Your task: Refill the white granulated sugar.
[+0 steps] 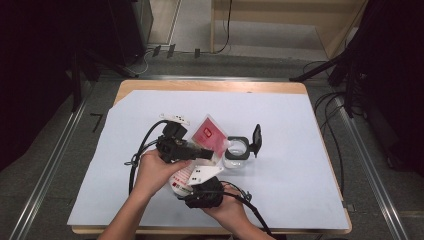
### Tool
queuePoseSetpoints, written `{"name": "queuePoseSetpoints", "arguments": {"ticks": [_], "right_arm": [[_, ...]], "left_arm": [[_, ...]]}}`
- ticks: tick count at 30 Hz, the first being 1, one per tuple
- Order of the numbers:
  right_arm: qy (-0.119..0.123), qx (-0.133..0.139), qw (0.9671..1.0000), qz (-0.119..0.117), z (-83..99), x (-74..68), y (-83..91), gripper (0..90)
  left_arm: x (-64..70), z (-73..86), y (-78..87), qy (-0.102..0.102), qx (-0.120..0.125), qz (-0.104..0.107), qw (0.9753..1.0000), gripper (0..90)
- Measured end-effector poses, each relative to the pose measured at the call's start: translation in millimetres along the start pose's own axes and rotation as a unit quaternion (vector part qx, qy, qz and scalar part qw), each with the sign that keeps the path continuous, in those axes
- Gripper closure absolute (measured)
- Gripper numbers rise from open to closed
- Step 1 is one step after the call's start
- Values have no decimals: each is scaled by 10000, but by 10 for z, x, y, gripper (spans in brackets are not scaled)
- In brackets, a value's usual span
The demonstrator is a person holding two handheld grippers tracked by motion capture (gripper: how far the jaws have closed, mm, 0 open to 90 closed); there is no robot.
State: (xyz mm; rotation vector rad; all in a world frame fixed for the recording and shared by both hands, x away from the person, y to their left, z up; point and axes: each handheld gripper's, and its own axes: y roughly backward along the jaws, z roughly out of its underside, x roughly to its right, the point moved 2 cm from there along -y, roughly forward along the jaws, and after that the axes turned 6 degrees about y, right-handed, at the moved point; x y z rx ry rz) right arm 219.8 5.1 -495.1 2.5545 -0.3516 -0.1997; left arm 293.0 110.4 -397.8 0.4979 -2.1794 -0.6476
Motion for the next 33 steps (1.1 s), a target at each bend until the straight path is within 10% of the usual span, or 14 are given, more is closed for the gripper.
{"name": "queuePoseSetpoints", "arguments": {"ticks": [10,25,33], "right_arm": [[-571,295,9975,-300,2,66,59,590],[-271,68,9995,167,-148,128,145,571],[-427,126,9990,41,-127,120,100,612]], "left_arm": [[45,-64,58,-159,-11,-76,9998,732],[99,-355,-46,-20,-332,-92,9994,801],[41,-338,-50,137,-386,-1,9992,742]]}}
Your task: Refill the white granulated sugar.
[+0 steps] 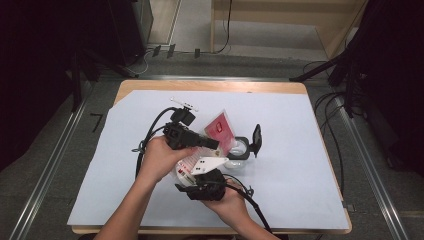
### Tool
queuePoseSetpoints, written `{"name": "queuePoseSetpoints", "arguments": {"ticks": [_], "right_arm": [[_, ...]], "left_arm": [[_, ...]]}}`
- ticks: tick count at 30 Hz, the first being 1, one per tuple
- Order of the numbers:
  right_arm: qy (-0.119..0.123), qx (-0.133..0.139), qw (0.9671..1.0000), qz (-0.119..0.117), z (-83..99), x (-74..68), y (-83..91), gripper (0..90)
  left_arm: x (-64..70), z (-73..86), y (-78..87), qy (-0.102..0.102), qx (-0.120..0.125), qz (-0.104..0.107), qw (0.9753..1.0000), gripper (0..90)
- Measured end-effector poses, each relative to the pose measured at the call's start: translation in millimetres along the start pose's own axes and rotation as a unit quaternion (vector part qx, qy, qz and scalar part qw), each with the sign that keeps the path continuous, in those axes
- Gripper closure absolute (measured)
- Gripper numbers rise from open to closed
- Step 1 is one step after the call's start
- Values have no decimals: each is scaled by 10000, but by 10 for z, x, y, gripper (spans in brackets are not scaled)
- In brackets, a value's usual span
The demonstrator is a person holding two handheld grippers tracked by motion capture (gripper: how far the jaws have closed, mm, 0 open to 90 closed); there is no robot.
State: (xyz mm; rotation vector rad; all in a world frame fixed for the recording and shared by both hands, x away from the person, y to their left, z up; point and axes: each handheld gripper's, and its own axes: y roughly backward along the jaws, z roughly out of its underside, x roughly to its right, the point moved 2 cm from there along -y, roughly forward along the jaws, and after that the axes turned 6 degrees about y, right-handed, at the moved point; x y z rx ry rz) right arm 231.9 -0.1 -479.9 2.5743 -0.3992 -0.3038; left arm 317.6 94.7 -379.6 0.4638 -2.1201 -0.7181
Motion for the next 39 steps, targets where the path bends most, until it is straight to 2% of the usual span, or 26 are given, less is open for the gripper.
{"name": "queuePoseSetpoints", "arguments": {"ticks": [4,5,8,11,14,18,21,26,31,34,37,39], "right_arm": [[-151,123,9998,-98,5,8,23,614],[-235,172,9994,-166,4,20,31,614],[-517,320,9975,-359,1,60,54,616],[-675,498,9953,-486,-21,96,91,617],[-591,463,9960,-477,-41,102,89,605],[-531,387,9968,-460,-65,79,71,582],[-377,348,9982,-305,-82,62,74,572],[-268,174,9995,-68,-107,51,67,610],[-426,225,9987,-151,-109,61,62,617],[-635,372,9969,-269,-130,88,98,619],[-822,495,9943,-456,-159,107,135,619],[-886,530,9935,-485,-165,103,136,619]], "left_arm": [[20,10,25,28,-4,34,10000,699],[24,15,35,2,5,-15,10000,693],[30,31,72,-38,28,-95,9999,687],[46,39,110,-24,106,-145,9998,694],[64,36,99,-57,97,-330,9994,754],[104,21,85,-91,166,-391,9991,784],[124,13,97,-115,200,-391,9990,790],[125,7,84,-59,240,-410,9989,789],[108,4,106,-76,243,-297,9992,734],[113,9,134,-130,289,-271,9991,691],[128,8,140,-136,336,-324,9988,677],[146,10,138,-173,312,-437,9984,695]]}}
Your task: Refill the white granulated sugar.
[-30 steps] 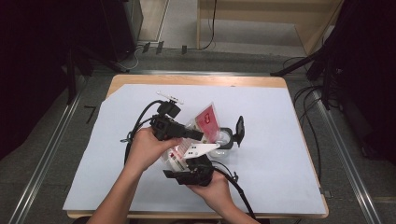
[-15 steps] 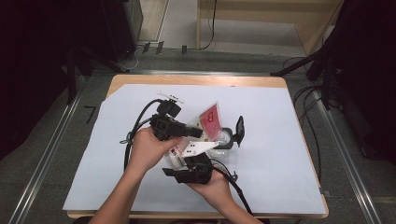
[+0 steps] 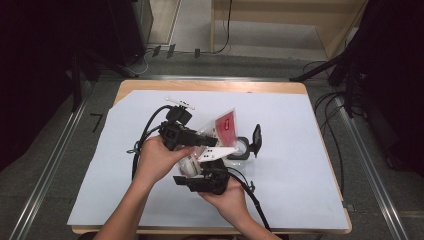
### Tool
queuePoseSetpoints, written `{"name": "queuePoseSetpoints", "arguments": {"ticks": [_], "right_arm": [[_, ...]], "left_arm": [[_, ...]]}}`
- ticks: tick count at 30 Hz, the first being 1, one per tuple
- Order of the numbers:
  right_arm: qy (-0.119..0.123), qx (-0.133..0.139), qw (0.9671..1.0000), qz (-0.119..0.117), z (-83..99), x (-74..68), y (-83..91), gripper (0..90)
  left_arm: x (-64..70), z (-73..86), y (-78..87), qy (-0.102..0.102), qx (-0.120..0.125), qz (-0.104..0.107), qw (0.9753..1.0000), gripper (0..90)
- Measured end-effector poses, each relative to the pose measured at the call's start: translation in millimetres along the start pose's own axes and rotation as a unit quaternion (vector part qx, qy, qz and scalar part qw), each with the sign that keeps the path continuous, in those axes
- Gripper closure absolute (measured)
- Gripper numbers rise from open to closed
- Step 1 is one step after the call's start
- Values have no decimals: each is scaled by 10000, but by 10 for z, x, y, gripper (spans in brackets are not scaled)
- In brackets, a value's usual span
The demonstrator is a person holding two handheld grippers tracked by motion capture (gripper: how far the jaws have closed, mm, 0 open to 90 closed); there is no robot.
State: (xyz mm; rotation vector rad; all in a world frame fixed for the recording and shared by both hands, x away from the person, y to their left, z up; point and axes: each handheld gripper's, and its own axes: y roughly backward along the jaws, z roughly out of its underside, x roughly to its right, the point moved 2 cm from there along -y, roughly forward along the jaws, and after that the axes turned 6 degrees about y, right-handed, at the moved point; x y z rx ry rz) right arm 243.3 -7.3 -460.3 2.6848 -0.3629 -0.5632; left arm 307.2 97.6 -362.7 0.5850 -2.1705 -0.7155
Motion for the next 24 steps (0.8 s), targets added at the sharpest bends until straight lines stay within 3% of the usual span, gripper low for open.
{"name": "queuePoseSetpoints", "arguments": {"ticks": [4,9,13,20,24], "right_arm": [[60,-43,9999,70,1,4,-19,609],[286,-126,9994,119,3,-10,-33,578],[461,-180,9985,228,-1,-20,-42,604],[213,-100,9997,49,-89,-1,-26,615],[167,-30,9999,23,-84,2,-45,609]], "left_arm": [[14,-2,-14,-102,2,-188,9998,776],[9,-21,-18,-63,-37,-82,9999,792],[-11,-42,-27,193,-27,96,9998,791],[5,-128,-11,114,0,50,9999,746],[-7,-103,1,-31,15,46,10000,742]]}}
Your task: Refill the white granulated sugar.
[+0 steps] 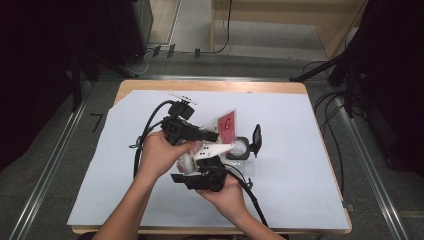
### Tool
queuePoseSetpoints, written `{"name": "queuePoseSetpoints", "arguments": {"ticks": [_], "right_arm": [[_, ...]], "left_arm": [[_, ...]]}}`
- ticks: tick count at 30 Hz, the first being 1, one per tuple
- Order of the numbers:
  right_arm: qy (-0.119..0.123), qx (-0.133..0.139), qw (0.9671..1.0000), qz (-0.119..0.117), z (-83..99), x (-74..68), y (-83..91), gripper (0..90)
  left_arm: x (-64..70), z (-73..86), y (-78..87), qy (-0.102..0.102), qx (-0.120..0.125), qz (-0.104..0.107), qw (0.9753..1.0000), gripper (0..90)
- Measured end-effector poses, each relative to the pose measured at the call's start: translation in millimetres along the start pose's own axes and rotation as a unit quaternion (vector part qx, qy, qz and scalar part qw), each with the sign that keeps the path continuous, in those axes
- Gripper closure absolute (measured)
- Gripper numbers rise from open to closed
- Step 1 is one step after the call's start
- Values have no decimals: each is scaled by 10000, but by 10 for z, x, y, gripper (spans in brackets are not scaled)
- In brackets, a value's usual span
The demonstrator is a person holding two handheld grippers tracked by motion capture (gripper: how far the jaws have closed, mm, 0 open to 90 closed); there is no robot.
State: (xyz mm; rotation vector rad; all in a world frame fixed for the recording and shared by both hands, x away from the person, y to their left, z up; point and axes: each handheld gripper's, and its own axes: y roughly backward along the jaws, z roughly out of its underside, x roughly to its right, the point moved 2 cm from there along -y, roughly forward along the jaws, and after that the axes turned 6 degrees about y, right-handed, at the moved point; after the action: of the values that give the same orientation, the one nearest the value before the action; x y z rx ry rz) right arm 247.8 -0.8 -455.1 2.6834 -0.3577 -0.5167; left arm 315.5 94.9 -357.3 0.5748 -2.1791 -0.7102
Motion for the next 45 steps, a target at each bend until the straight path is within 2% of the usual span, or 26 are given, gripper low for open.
{"name": "queuePoseSetpoints", "arguments": {"ticks": [4,9,14,17,19,20,26,28,32,34,40,45], "right_arm": [[-28,16,10000,-13,7,-4,-7,601],[26,-6,10000,30,12,-4,18,613],[-13,67,10000,23,4,1,44,624],[-125,127,9998,-14,-1,13,52,626],[-148,129,9998,-5,-2,15,54,626],[-166,142,9998,-18,-3,15,57,626],[-222,203,9995,-108,-12,9,68,626],[-224,210,9995,-126,-13,6,69,626],[-174,197,9996,-88,-12,6,63,622],[-137,178,9997,-76,-10,5,60,620],[29,116,9999,21,-19,-9,49,585],[144,60,9997,179,-33,-25,50,621]], "left_arm": [[-5,9,-2,68,105,133,9998,734],[24,4,-13,63,85,61,9999,732],[26,-9,1,51,165,110,9998,705],[17,-5,14,72,147,102,9998,681],[21,4,26,68,119,72,9999,666],[17,7,38,1,88,93,9999,655],[29,11,64,14,103,76,9999,632],[42,12,71,45,91,11,9999,638],[70,16,63,17,84,-251,9996,714],[71,18,56,-17,102,-256,9996,730],[71,2,62,64,149,-293,9994,758],[84,-5,66,80,253,-242,9994,754]]}}
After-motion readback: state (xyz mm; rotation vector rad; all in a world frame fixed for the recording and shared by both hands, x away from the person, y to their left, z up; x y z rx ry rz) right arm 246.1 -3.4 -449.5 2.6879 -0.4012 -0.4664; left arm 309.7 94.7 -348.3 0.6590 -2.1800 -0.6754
